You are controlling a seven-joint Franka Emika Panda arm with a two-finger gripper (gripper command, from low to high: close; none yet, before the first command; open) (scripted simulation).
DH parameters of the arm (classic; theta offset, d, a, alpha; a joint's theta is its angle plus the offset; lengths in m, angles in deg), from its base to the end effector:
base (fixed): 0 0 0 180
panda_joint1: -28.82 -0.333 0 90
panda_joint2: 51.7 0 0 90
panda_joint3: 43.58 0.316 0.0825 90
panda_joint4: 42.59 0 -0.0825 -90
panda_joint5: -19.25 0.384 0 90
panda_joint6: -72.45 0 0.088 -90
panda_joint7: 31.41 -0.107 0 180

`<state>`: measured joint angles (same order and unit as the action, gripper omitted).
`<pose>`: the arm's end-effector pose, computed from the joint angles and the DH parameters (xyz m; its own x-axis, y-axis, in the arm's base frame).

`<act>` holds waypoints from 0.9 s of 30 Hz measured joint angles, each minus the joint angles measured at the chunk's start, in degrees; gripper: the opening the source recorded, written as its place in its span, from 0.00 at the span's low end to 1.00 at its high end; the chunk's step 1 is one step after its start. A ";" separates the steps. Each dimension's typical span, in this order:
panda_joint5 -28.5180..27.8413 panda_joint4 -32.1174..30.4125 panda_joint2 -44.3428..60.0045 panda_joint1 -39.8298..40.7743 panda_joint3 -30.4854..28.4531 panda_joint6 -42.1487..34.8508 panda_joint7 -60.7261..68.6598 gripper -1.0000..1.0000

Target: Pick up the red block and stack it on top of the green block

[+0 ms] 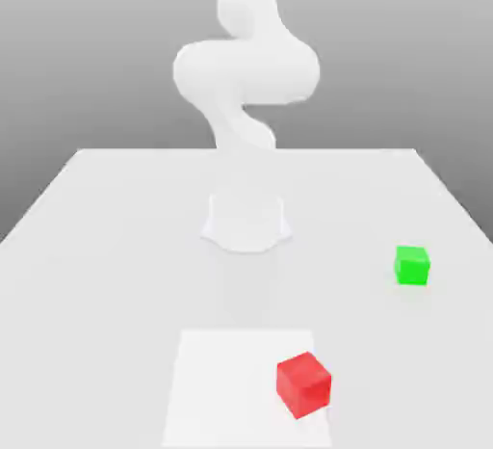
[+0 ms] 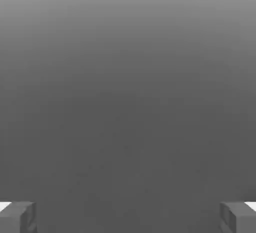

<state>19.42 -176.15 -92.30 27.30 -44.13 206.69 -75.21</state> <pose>0.3814 0.0053 0.6668 0.5556 -0.6860 0.4698 -0.5064 -0.7273 -0.4632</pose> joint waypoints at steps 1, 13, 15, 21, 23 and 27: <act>0.16 -0.77 2.26 -0.57 -0.17 1.07 0.94 0.50; 1.87 -9.33 27.38 -5.66 -0.53 12.89 11.36 0.50; 1.93 -10.75 31.53 -6.14 -0.21 14.85 12.93 0.50; 0.64 -15.00 43.96 -7.74 0.61 20.73 16.59 0.50; 0.00 -15.68 48.09 -7.92 0.61 23.27 17.09 0.50; 0.02 -14.84 56.39 -8.23 0.38 29.98 17.42 0.50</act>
<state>19.43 -190.99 -35.91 19.07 -43.75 236.66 -57.79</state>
